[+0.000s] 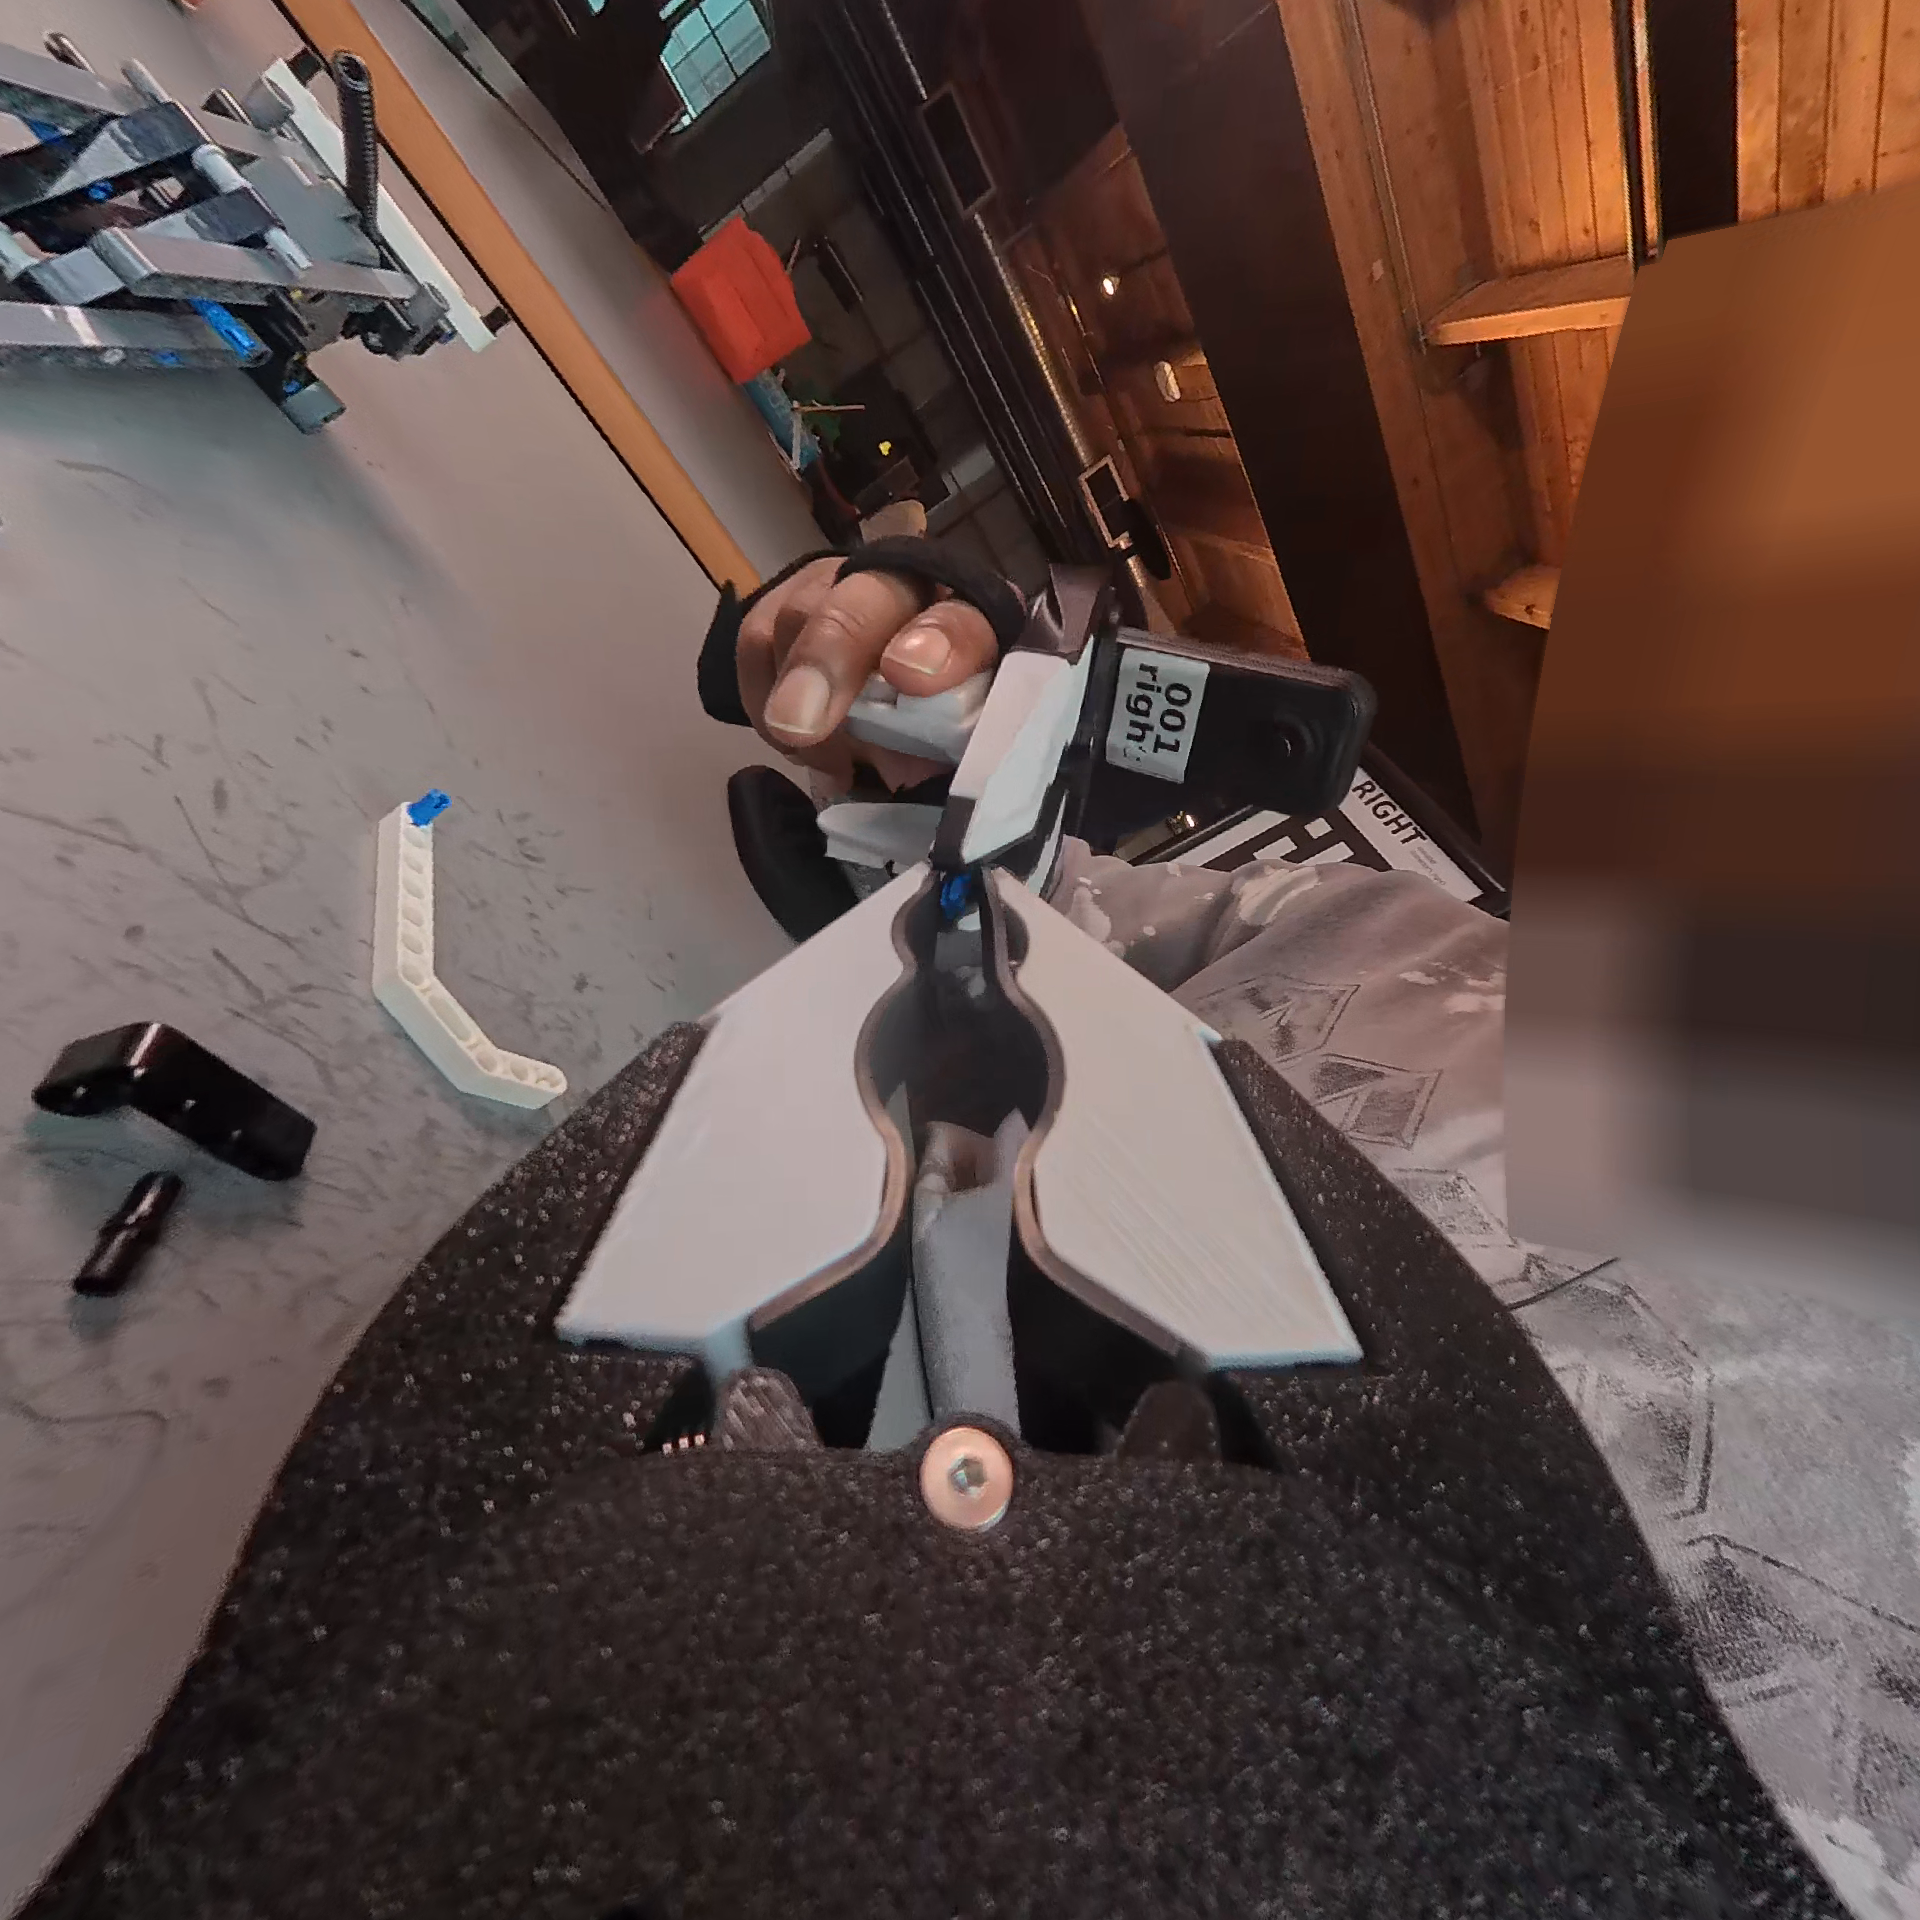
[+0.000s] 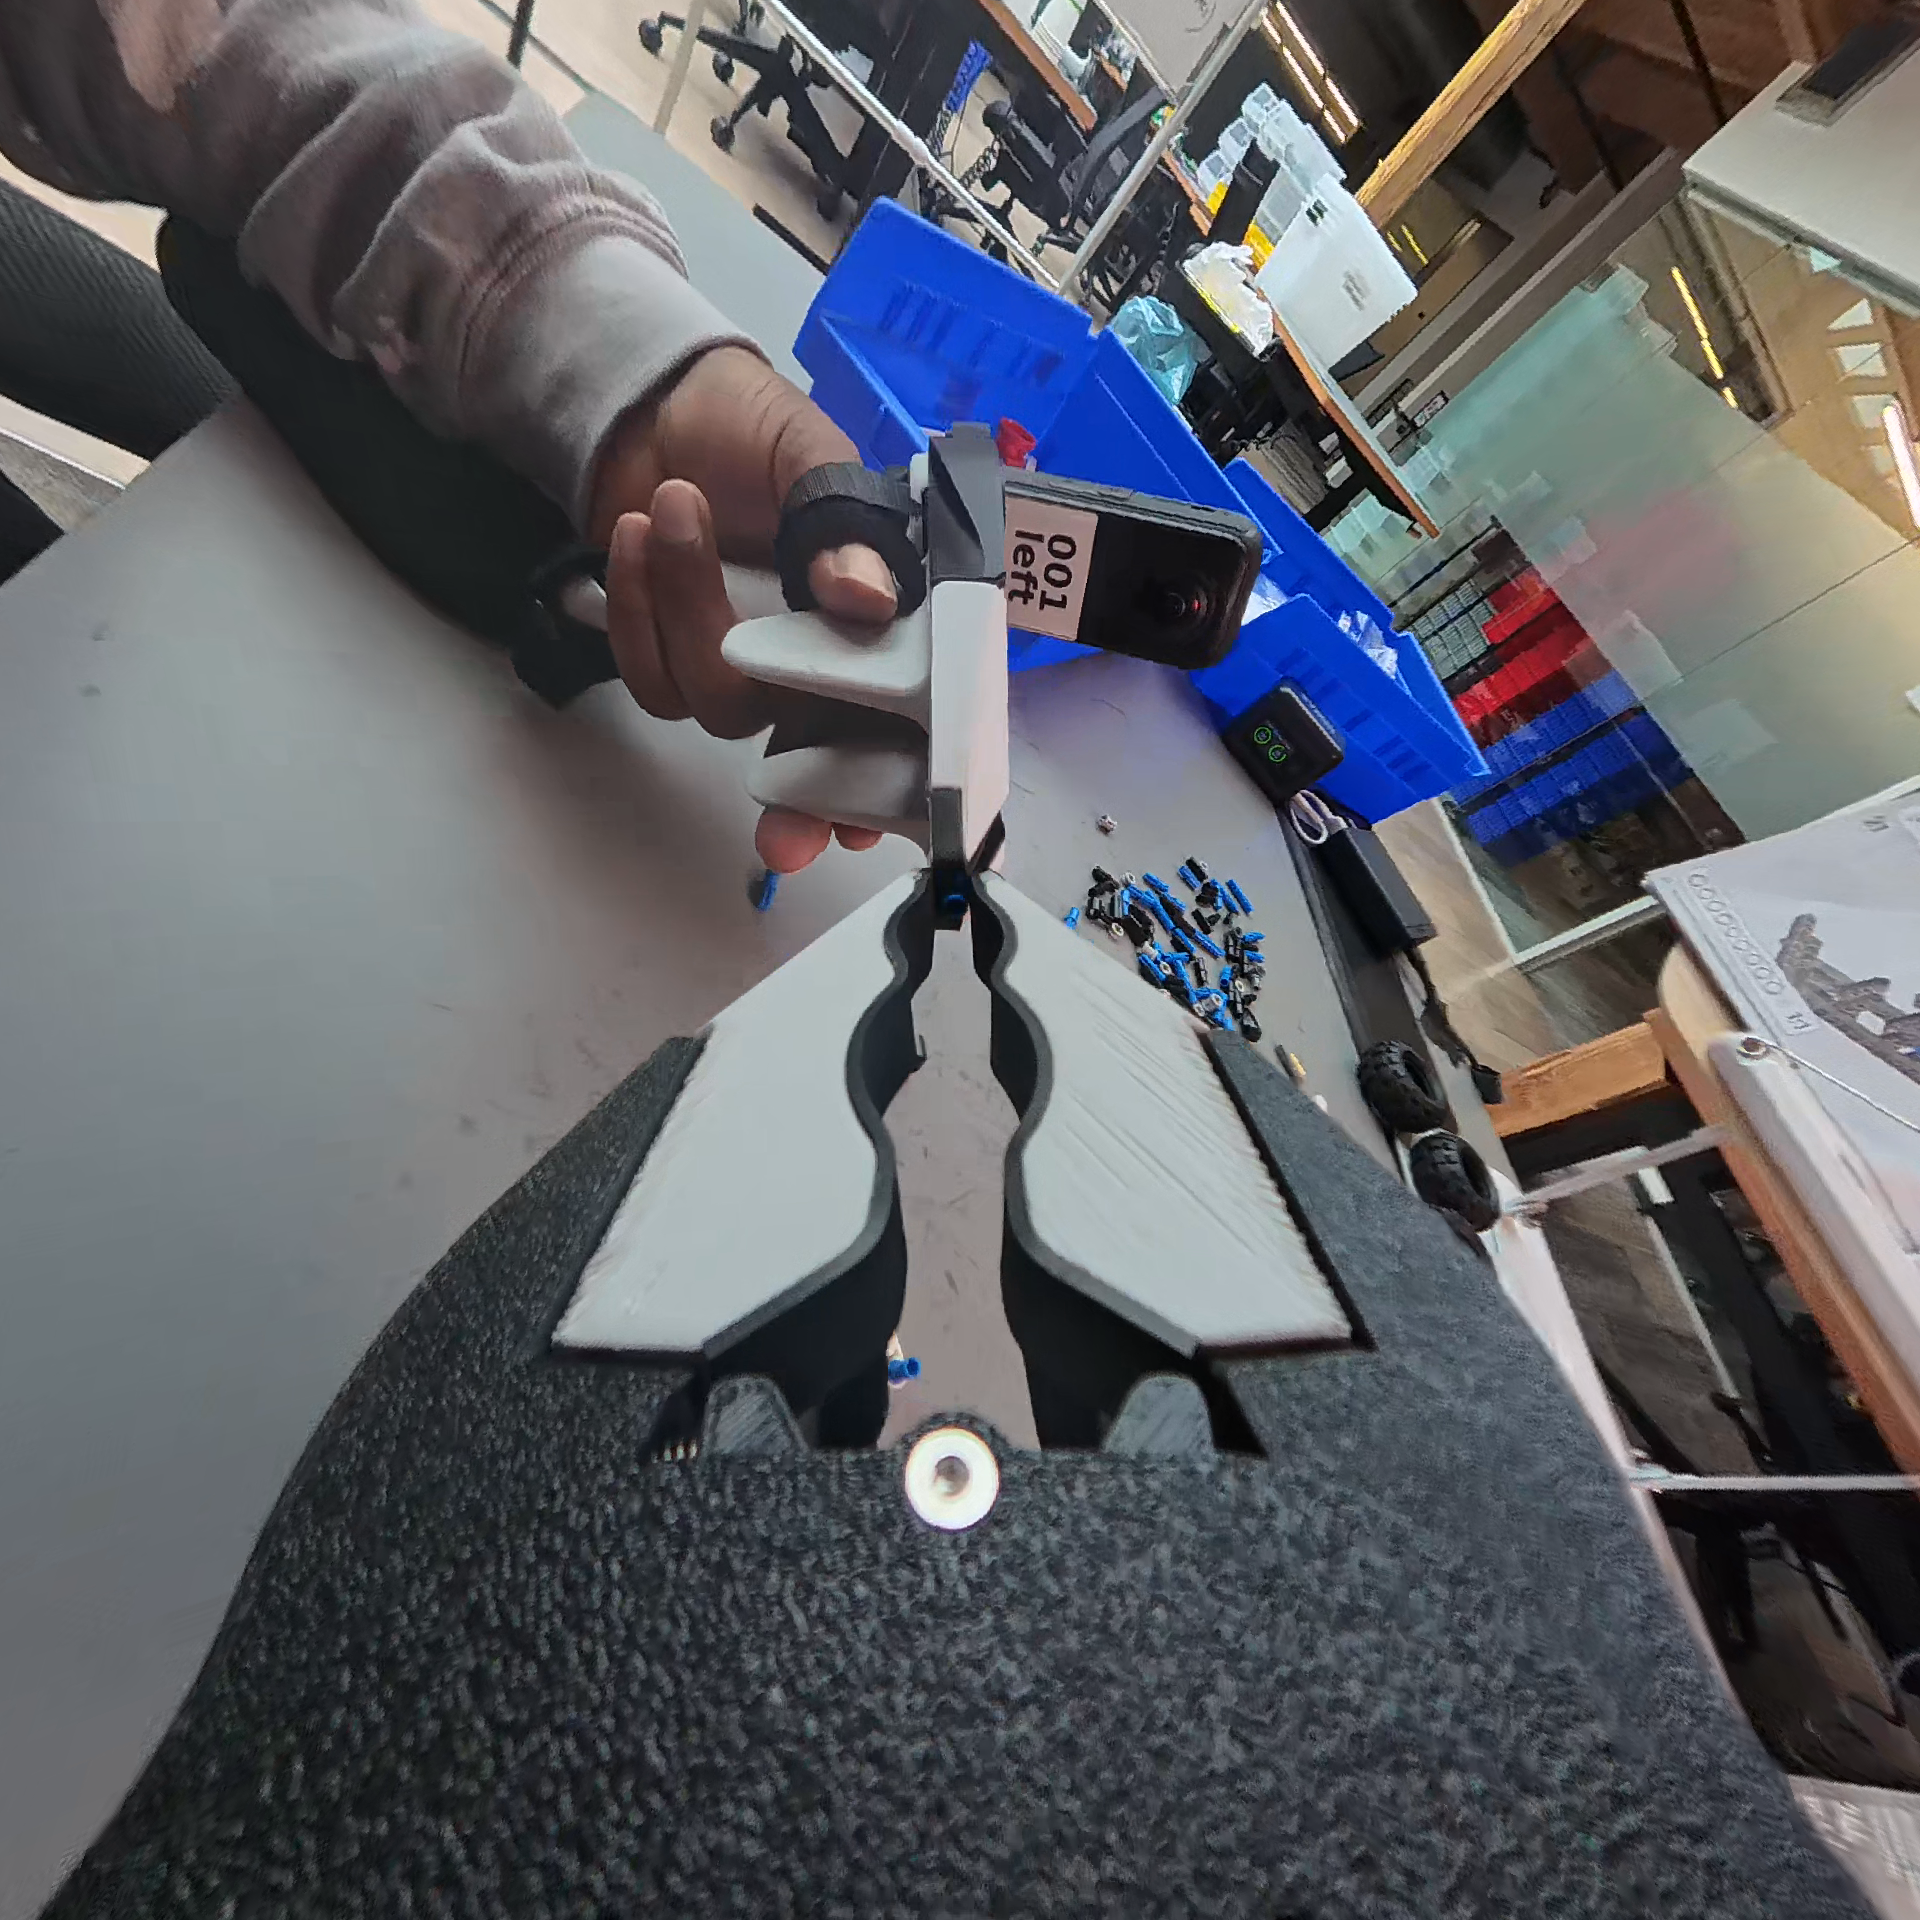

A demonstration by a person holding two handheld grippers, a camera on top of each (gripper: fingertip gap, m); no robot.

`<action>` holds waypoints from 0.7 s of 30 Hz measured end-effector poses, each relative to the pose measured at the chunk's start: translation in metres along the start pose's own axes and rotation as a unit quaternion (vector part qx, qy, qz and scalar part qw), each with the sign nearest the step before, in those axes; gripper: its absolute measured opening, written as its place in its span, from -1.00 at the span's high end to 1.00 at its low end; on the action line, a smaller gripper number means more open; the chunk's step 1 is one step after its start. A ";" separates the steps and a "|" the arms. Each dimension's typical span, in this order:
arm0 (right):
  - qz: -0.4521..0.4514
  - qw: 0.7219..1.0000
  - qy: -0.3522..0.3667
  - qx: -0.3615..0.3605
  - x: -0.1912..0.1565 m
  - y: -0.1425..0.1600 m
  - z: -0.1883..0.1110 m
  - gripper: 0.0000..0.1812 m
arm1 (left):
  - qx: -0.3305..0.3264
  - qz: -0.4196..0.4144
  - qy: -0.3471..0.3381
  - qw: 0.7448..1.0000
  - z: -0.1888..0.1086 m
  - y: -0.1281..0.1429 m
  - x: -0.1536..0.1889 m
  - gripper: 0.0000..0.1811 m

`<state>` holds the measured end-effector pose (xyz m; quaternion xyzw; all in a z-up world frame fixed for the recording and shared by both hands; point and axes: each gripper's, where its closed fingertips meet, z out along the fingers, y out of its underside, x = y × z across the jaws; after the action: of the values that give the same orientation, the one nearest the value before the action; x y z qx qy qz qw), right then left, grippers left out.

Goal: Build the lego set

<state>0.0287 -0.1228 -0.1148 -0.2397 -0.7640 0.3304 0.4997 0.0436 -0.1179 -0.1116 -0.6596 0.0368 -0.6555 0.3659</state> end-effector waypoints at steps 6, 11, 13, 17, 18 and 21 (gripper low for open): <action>-0.083 0.995 0.047 -0.026 0.003 0.011 0.005 0.94 | 0.014 0.001 -0.025 1.000 -0.004 -0.005 -0.008 0.83; -0.028 0.999 0.047 -0.004 0.009 0.011 0.000 0.95 | 0.038 0.003 -0.045 0.998 -0.013 -0.013 -0.015 0.75; 0.005 0.999 0.037 0.004 0.010 0.010 -0.001 0.95 | 0.030 0.011 -0.050 0.998 -0.012 -0.011 -0.015 0.78; 0.020 1.000 0.019 0.011 0.005 0.006 0.000 0.95 | 0.017 0.018 -0.036 0.999 -0.007 -0.006 -0.010 0.88; 0.023 1.000 0.016 0.012 0.004 0.005 0.001 0.95 | 0.015 0.017 -0.032 0.999 -0.007 -0.005 -0.008 0.91; 0.038 0.999 0.011 0.018 0.004 0.003 0.000 0.95 | 0.015 0.018 -0.019 1.000 -0.006 -0.005 -0.003 0.96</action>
<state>0.0271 -0.1180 -0.1150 -0.2635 -0.7428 0.3601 0.4992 0.0354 -0.1153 -0.1127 -0.6659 0.0321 -0.6364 0.3880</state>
